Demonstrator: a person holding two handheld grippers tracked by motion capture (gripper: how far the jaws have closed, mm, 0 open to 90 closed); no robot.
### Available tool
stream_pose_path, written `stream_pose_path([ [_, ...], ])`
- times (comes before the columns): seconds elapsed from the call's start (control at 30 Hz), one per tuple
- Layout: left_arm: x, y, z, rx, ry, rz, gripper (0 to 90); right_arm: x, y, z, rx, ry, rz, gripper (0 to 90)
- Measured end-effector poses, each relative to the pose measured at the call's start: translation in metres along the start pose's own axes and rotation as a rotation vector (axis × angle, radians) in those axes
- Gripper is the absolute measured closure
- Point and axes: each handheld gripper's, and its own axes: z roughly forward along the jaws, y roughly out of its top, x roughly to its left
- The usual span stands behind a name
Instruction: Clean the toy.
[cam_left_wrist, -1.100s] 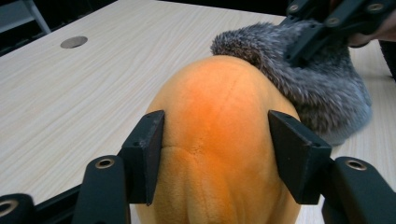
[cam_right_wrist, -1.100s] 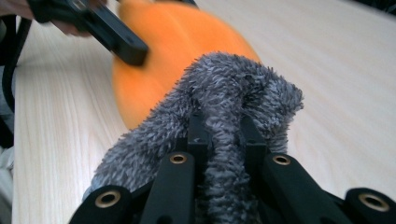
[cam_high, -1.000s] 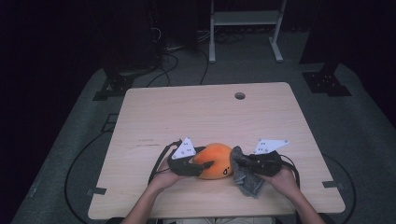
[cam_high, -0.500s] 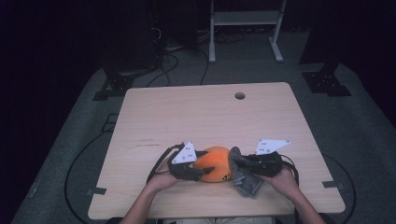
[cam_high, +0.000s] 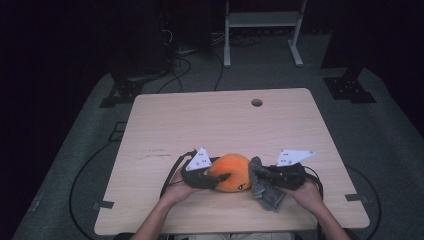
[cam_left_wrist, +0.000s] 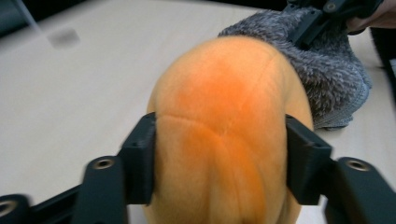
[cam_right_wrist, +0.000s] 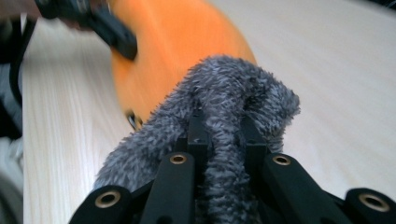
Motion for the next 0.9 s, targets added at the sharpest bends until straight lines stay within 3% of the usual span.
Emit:
stream_pose_path([
  [0.03, -0.005, 0.002, 0.004, -0.020, 0.025, 0.089, 40.8, 0.001, 0.007, -0.007, -0.076, 0.008, 0.009, 79.1],
  [0.07, -0.006, 0.001, 0.007, -0.023, 0.000, 0.087, 39.8, 0.001, 0.011, -0.008, -0.100, 0.006, 0.007, 79.1],
  [0.17, -0.002, -0.003, 0.014, 0.019, -0.057, -0.009, 25.6, 0.004, 0.014, 0.002, -0.078, -0.004, -0.014, 79.1],
  [0.2, -0.002, -0.003, 0.014, 0.019, -0.057, -0.009, 19.6, 0.004, 0.014, 0.002, -0.078, -0.004, -0.014, 79.1],
  [0.23, 0.005, -0.002, 0.012, 0.001, -0.086, -0.114, 15.0, 0.004, 0.012, 0.008, -0.068, 0.010, -0.006, 79.1],
  [0.27, 0.008, -0.002, 0.010, -0.019, -0.103, -0.165, 11.9, 0.004, 0.013, 0.008, -0.073, 0.014, -0.008, 79.1],
  [0.3, 0.010, -0.002, 0.008, -0.033, -0.109, -0.187, 11.9, 0.005, 0.013, 0.009, -0.074, 0.011, -0.013, 79.1],
  [0.37, 0.010, -0.004, 0.009, -0.008, -0.086, -0.173, 23.3, 0.007, 0.012, 0.011, -0.068, 0.018, -0.013, 79.1],
  [0.57, 0.008, -0.008, 0.007, 0.007, -0.101, -0.189, 27.0, 0.002, 0.002, 0.011, -0.026, 0.015, 0.008, 79.1],
  [0.73, 0.012, -0.012, 0.002, 0.023, -0.137, -0.193, 29.0, -0.010, -0.018, 0.005, 0.093, -0.017, 0.053, 79.1],
  [0.8, 0.012, -0.013, 0.001, 0.025, -0.138, -0.195, 30.2, -0.010, -0.018, 0.003, 0.080, -0.012, 0.054, 79.0],
  [0.83, 0.012, -0.013, 0.001, 0.029, -0.151, -0.189, 31.0, -0.006, -0.010, 0.000, 0.022, 0.005, 0.046, 79.0],
  [0.87, 0.012, -0.013, 0.001, 0.029, -0.151, -0.189, 31.4, -0.006, -0.010, 0.000, 0.022, 0.005, 0.046, 79.0],
  [0.9, 0.011, -0.013, 0.001, 0.032, -0.153, -0.183, 32.0, 0.001, 0.000, 0.000, -0.037, 0.028, 0.026, 79.0],
])
